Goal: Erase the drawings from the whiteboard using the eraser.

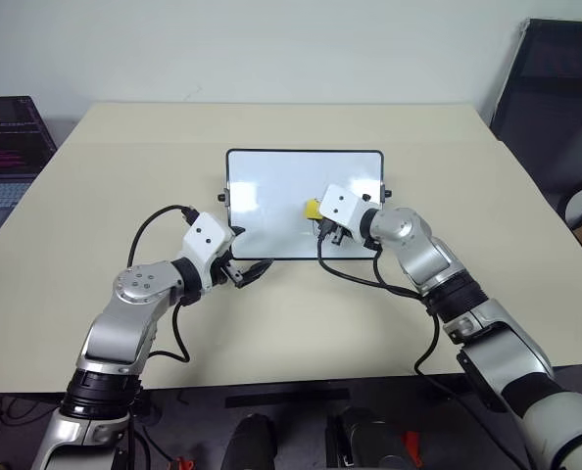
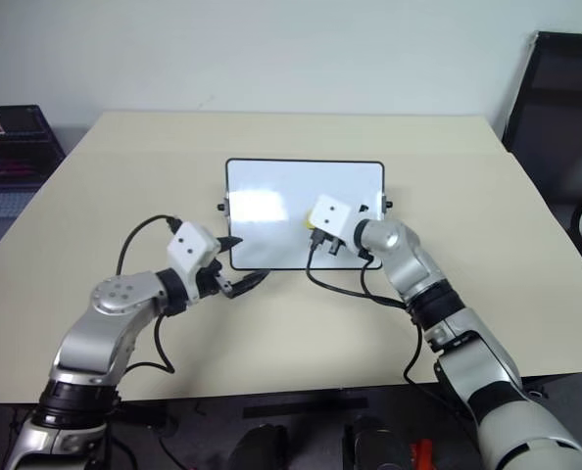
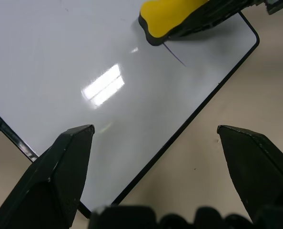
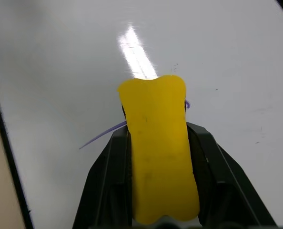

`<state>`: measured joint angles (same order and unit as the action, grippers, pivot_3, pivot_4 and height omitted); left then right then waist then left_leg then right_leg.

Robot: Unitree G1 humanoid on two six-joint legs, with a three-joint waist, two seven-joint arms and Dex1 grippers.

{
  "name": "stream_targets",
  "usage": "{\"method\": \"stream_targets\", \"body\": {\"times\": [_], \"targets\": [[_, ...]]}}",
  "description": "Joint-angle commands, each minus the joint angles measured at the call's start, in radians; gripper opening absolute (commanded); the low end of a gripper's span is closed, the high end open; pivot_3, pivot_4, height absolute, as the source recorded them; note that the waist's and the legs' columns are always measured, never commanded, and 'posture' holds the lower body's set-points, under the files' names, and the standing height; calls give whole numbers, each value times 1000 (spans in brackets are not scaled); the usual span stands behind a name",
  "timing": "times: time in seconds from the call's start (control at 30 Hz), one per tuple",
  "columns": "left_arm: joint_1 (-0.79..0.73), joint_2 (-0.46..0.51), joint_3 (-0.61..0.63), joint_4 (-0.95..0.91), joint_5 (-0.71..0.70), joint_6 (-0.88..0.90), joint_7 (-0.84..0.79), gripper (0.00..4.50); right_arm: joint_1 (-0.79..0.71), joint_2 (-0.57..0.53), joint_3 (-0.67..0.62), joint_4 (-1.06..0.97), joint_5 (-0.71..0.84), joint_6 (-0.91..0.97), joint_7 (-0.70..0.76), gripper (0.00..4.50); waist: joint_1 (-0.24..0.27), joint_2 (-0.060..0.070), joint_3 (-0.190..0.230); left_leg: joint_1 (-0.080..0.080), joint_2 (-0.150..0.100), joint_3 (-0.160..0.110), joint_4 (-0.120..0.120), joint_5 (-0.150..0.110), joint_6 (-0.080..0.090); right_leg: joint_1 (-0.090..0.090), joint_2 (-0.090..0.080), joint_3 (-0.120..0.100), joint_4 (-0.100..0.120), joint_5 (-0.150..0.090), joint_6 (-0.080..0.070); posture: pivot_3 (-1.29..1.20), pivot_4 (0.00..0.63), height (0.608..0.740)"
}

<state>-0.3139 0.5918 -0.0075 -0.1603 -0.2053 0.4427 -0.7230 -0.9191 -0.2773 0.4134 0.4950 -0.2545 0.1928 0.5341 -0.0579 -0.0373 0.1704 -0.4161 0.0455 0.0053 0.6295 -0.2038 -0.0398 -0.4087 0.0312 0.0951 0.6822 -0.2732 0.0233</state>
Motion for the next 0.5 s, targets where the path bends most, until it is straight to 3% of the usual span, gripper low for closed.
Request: {"method": "stream_targets", "body": {"times": [0.03, 0.5], "targets": [[-15, -6, -4, -50, -7, 4, 8, 4500, -51, -8, -51, 50, -26, -3, -67, 1187, 0, 0, 0, 0, 0, 0, 0, 0, 0, 0, 0, 0, 0, 0, 0, 0, 150, 740], [-4, -12, -11, -51, -15, 0, 11, 4500, 39, -62, 2, -39, -33, 98, 141, 1179, 1, 0, 0, 1, 0, 0, 0, 0, 0, 2, 0, 0, -1, 0, 0, 0, 150, 740]]}}
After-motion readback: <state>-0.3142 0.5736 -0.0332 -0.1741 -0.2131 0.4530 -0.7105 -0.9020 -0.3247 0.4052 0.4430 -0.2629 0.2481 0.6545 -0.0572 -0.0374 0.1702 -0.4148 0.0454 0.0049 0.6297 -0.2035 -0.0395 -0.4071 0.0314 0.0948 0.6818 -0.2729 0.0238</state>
